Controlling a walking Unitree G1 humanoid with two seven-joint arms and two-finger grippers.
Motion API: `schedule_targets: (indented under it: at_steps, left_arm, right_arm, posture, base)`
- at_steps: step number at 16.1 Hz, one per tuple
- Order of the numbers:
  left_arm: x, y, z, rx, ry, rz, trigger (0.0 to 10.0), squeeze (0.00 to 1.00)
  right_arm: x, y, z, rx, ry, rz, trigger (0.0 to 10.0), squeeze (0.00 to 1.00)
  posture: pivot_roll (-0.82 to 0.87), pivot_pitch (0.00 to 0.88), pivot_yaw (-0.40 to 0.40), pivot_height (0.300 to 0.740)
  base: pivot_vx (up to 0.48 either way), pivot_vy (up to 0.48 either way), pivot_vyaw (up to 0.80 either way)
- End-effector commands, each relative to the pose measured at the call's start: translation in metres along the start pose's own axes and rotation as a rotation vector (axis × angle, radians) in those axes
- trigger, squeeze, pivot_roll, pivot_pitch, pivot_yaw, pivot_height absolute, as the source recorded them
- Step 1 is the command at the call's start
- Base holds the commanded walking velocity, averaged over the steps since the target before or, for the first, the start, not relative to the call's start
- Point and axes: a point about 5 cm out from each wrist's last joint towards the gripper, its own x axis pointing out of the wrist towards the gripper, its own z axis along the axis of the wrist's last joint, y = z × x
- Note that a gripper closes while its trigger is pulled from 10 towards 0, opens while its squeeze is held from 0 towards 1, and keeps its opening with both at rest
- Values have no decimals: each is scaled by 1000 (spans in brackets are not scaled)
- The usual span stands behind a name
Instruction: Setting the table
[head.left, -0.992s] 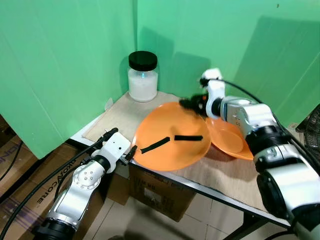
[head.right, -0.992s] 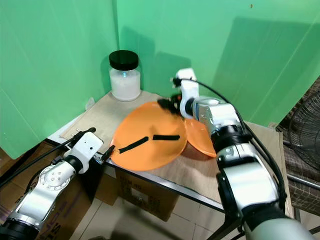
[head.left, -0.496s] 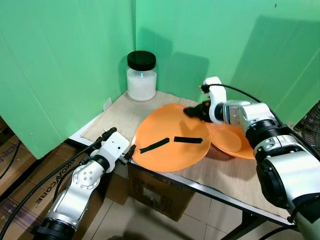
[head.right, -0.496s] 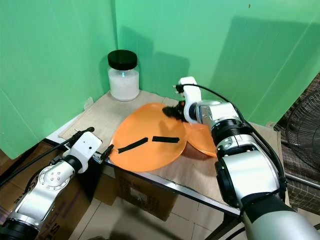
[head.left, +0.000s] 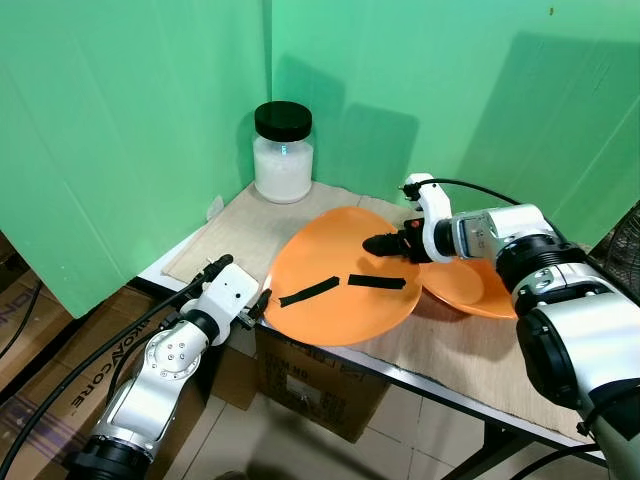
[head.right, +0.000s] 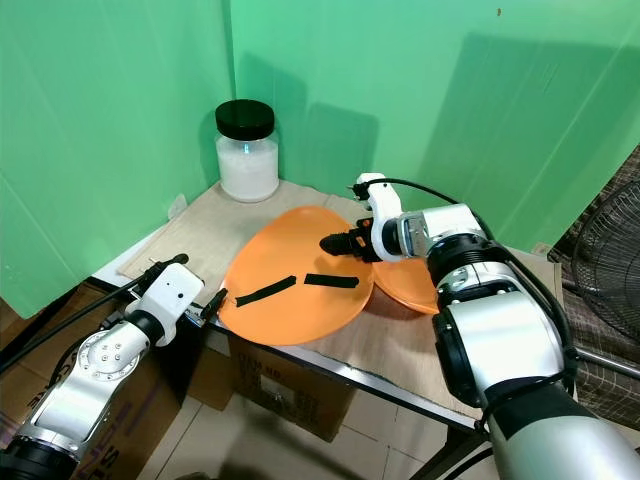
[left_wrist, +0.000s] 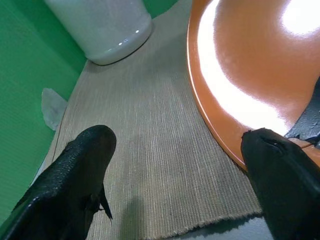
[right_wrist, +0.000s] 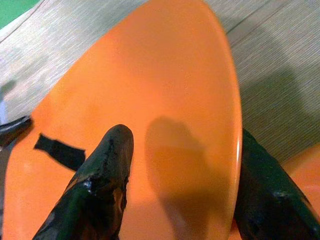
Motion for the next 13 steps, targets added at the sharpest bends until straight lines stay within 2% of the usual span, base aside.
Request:
schedule_targets:
  at_steps: [1, 2, 3, 4, 8, 13]
  left_arm:
    - [-6, -14, -34, -1, 170, -49, 10000, 0]
    - [-5, -14, -34, -1, 170, -49, 10000, 0]
    - [-5, -13, -34, -2, 169, -48, 10000, 0]
    - [-5, -13, -33, -2, 168, -47, 10000, 0]
    - [-5, -12, -35, 6, 174, -39, 10000, 0]
    - [-5, -10, -35, 10, 176, -31, 10000, 0]
  right_arm:
    - [-9, 0, 7, 22, 11, 38, 9098, 0]
    - [-9, 0, 7, 26, 13, 42, 9098, 0]
    - [-11, 0, 8, 45, -1, 51, 3333, 0]
    - [-12, -1, 8, 59, -8, 61, 0, 0]
    - [-17, 4, 12, 115, -29, 166, 0, 0]
    - [-15, 6, 7, 170, -29, 205, 0, 0]
  posture:
    - [43, 0, -91, 740]
    - [43, 0, -91, 740]
    - [42, 0, -91, 740]
    - [41, 0, -92, 740]
    - [41, 0, -93, 740]
    - [37, 0, -87, 740]
  base:
    - [0, 0, 0]
    - [0, 0, 0]
    - [0, 0, 0]
    - [0, 0, 0]
    - [0, 0, 0]
    - [0, 0, 0]
